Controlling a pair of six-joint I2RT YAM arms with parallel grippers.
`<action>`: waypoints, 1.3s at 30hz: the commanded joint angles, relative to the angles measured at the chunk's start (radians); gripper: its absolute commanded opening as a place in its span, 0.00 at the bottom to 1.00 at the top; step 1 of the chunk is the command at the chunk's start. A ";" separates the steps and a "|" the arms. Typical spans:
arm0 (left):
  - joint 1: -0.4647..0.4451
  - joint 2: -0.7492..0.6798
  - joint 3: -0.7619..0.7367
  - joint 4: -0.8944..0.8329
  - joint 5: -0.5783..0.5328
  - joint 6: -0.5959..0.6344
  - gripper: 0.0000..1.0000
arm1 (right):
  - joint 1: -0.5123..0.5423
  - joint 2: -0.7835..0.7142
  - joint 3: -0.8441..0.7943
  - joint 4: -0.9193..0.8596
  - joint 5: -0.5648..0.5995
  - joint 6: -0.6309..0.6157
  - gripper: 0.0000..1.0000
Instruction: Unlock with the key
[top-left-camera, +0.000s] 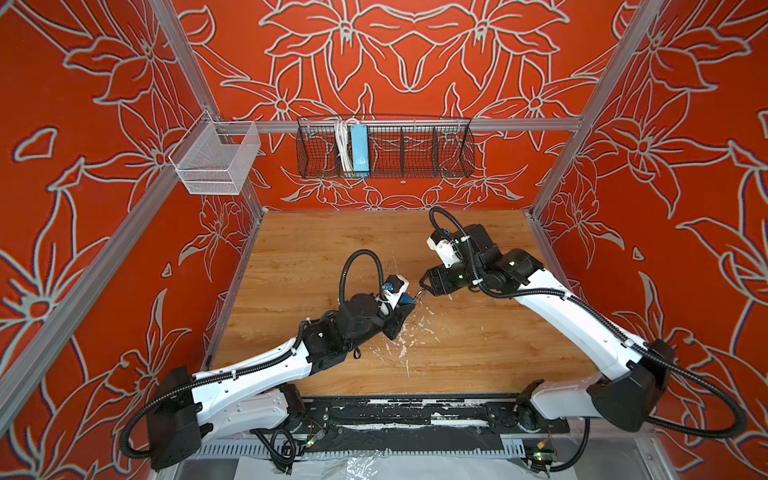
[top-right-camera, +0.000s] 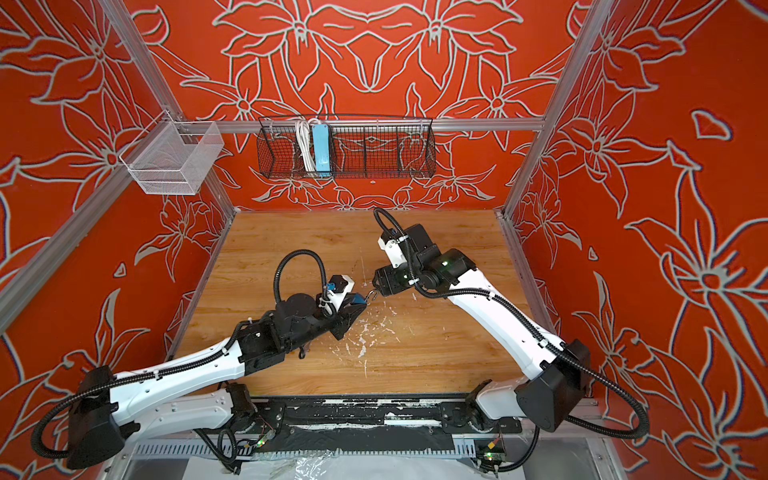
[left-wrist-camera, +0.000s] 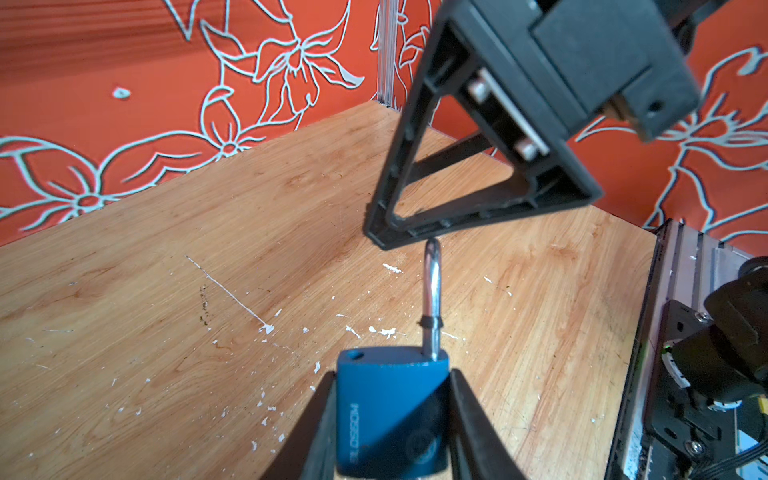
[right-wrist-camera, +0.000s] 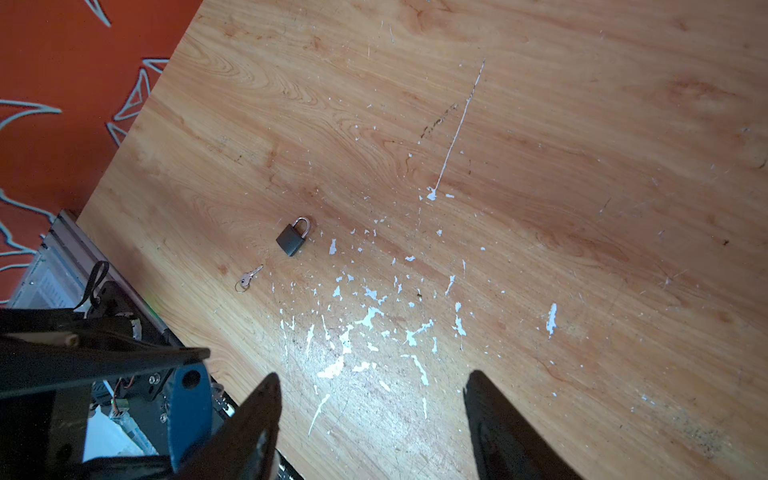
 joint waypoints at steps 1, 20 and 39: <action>0.005 -0.020 0.002 0.098 -0.007 -0.005 0.00 | -0.013 -0.024 -0.026 0.008 -0.076 -0.002 0.71; 0.005 0.008 0.019 0.112 -0.003 -0.023 0.00 | -0.103 -0.142 -0.145 0.134 -0.238 0.049 0.73; 0.005 -0.001 0.036 0.104 0.023 -0.010 0.00 | -0.122 -0.018 -0.048 0.101 -0.348 0.009 0.74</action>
